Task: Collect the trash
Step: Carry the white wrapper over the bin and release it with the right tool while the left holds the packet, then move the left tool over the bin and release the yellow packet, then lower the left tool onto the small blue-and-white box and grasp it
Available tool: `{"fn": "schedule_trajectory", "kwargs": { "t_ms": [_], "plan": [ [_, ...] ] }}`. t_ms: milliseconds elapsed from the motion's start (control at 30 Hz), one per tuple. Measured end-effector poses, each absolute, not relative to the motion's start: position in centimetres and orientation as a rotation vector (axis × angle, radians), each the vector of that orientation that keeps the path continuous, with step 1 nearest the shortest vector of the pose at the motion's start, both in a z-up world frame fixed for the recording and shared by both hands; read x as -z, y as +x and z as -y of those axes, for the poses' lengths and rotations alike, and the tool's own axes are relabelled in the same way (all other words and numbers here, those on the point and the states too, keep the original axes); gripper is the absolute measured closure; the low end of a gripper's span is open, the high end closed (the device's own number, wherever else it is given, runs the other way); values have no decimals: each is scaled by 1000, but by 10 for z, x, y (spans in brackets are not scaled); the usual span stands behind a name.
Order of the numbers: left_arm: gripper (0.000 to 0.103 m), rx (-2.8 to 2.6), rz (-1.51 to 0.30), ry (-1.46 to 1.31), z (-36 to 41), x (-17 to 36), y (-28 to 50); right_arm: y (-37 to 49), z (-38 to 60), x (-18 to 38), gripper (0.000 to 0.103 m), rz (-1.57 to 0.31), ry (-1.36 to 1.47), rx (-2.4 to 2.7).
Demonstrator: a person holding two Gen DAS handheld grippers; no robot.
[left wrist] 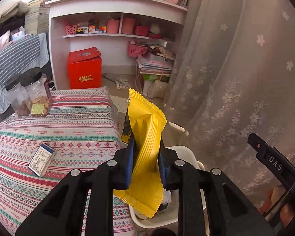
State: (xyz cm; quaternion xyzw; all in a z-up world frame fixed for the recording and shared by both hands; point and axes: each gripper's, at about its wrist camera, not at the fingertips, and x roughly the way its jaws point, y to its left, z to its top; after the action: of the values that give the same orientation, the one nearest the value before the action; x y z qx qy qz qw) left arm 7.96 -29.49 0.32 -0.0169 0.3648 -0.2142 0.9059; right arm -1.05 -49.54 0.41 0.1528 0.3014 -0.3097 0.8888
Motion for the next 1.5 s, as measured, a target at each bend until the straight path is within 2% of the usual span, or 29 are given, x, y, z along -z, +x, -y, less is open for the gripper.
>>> {"fn": "schedule_trajectory", "kwargs": {
  "t_ms": [233, 433, 500, 667, 767, 1033, 1200, 1500],
  "plan": [
    [72, 517, -819, -45, 338, 8, 81, -26, 522, -2, 7, -638, 335, 728],
    [43, 542, -842, -35, 361, 11, 83, -30, 528, -2, 7, -639, 350, 748],
    [29, 530, -835, -28, 363, 12, 83, -30, 528, -2, 7, -636, 352, 751],
    [24, 509, -847, -14, 358, 17, 89, -25, 522, -3, 7, -640, 345, 743],
    [19, 476, -857, -1, 349, 23, 95, -19, 516, -2, 7, -650, 334, 727],
    [15, 358, -935, 118, 320, 59, 120, 8, 486, 9, 7, -727, 294, 628],
    [15, 255, -1003, 242, 283, 98, 147, 28, 460, 15, 7, -774, 245, 561],
    [15, 52, -1125, 284, 181, 147, 212, 58, 417, 25, 7, -832, 178, 464]
  ]
}}
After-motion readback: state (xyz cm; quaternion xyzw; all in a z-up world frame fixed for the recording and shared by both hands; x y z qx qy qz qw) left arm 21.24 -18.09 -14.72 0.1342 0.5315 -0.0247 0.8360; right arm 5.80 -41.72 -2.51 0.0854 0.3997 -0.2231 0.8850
